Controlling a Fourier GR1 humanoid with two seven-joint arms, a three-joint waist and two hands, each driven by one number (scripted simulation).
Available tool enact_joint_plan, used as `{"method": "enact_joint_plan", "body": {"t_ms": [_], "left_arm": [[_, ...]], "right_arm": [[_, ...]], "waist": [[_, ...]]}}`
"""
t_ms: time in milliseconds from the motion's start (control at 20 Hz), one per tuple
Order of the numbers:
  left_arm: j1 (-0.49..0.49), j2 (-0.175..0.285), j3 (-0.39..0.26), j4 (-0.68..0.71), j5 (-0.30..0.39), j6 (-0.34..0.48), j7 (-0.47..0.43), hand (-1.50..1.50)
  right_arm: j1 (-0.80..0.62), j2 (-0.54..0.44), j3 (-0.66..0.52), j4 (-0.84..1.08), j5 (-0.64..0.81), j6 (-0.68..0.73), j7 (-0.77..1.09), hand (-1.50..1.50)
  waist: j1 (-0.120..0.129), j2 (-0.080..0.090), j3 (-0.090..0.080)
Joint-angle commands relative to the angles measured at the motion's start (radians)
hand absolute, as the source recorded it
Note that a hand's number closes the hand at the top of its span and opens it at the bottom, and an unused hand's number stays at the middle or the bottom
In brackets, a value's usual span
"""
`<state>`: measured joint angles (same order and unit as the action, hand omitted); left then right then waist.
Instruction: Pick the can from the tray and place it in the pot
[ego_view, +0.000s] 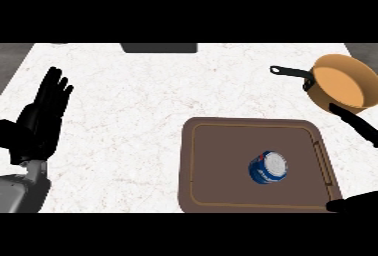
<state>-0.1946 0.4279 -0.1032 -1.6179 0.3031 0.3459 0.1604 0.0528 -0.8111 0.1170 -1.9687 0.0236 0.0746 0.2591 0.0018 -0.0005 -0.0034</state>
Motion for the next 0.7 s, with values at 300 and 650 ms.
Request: {"method": "enact_joint_plan", "body": {"t_ms": [300,650], "left_arm": [[0.023,-0.033,0.02,0.023,-0.021,-0.05,-0.041,0.0],[0.014,-0.073,0.047,-0.02,-0.08,-0.043,0.025,0.0]], "right_arm": [[-0.15,0.091,0.237,-0.052,0.108,0.136,0.395,-1.5],[-0.286,0.255,0.197,0.017,0.111,0.243,0.516,-1.5]], "waist": [[0.003,0.001,0.003],[0.002,0.0,0.003]]}}
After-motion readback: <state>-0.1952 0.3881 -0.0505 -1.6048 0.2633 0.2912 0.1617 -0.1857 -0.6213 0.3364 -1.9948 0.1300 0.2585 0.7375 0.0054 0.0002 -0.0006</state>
